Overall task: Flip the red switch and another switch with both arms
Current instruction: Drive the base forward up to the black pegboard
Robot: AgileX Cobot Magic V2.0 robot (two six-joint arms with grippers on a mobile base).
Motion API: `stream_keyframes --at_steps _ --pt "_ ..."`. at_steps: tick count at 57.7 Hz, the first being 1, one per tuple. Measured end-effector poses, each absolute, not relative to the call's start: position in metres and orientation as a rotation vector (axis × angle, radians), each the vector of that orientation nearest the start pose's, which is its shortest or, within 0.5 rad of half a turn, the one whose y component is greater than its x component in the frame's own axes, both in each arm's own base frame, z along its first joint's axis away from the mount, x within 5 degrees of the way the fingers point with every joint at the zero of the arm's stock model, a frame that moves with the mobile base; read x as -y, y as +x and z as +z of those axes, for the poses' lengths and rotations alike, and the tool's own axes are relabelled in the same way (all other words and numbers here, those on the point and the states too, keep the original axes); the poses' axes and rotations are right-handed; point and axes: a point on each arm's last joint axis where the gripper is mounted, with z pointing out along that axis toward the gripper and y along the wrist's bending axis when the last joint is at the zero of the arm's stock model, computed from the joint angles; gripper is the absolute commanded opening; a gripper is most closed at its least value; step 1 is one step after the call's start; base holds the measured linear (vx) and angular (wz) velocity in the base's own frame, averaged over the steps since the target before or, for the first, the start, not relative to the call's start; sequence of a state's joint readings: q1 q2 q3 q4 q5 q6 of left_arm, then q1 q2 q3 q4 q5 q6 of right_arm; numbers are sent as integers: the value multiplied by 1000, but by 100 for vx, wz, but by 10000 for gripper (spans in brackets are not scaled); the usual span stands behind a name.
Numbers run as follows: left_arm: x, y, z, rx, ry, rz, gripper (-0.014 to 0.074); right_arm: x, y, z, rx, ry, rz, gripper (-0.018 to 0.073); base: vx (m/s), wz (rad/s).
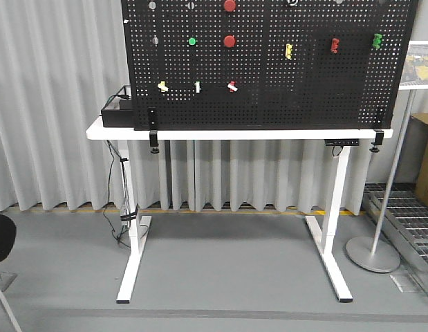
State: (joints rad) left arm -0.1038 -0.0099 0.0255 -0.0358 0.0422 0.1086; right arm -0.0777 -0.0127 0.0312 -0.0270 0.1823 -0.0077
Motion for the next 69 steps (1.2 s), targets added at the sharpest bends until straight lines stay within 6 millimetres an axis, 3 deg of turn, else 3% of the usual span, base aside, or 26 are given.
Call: stream_keyframes --at_steps 69 --pt "6 56 201 -1535 137 -26 3 5 56 187 -1685 40 -88 -6 4 1"
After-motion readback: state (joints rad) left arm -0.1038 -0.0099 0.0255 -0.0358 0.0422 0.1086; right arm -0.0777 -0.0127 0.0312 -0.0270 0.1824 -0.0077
